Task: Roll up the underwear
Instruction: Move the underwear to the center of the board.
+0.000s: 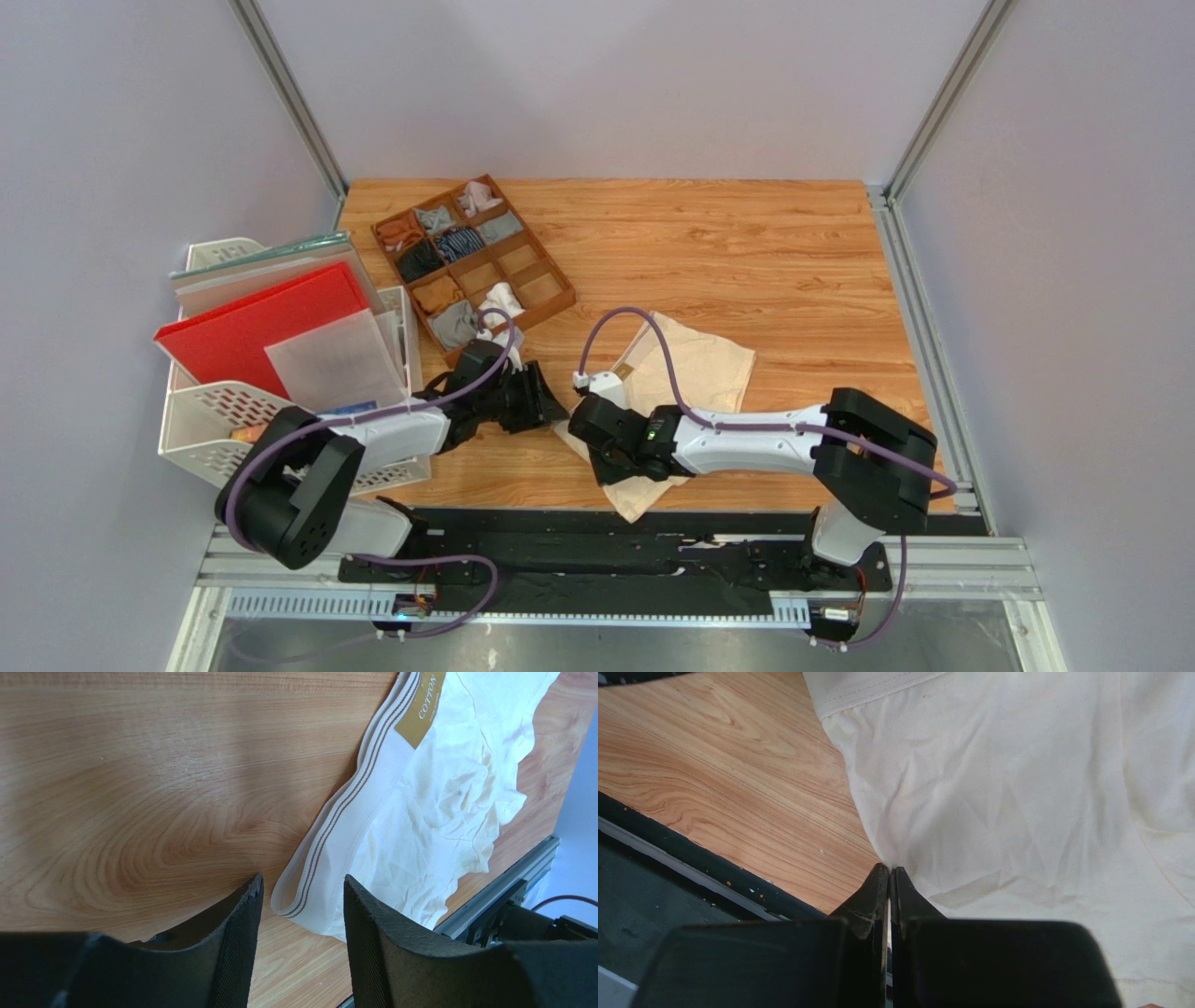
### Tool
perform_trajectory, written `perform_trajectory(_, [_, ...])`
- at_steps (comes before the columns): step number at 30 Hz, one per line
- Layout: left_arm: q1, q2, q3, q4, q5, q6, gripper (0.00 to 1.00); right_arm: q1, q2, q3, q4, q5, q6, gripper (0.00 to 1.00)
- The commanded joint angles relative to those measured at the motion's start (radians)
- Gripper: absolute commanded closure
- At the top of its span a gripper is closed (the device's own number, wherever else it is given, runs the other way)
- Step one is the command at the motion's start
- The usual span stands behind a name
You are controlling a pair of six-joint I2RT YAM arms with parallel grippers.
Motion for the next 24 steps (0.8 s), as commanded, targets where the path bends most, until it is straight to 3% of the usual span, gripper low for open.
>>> perform_trajectory(1, [-0.025, 0.007, -0.037, -0.068, -0.029, 0.002, 0.49, 0.006, -0.033, 0.003, 0.037, 0.031, 0.019, 1.00])
perform_trajectory(10, [-0.055, -0.070, -0.034, -0.208, -0.136, 0.036, 0.50, 0.006, -0.030, 0.013, 0.037, 0.036, 0.020, 1.00])
perform_trajectory(21, [-0.055, -0.008, -0.053, -0.073, -0.096, -0.021, 0.51, 0.011, -0.031, 0.008, 0.042, 0.038, 0.022, 1.00])
perform_trajectory(24, [-0.057, 0.007, -0.057, -0.041, -0.090, -0.040, 0.60, 0.013, -0.033, 0.004, 0.042, 0.038, 0.023, 1.00])
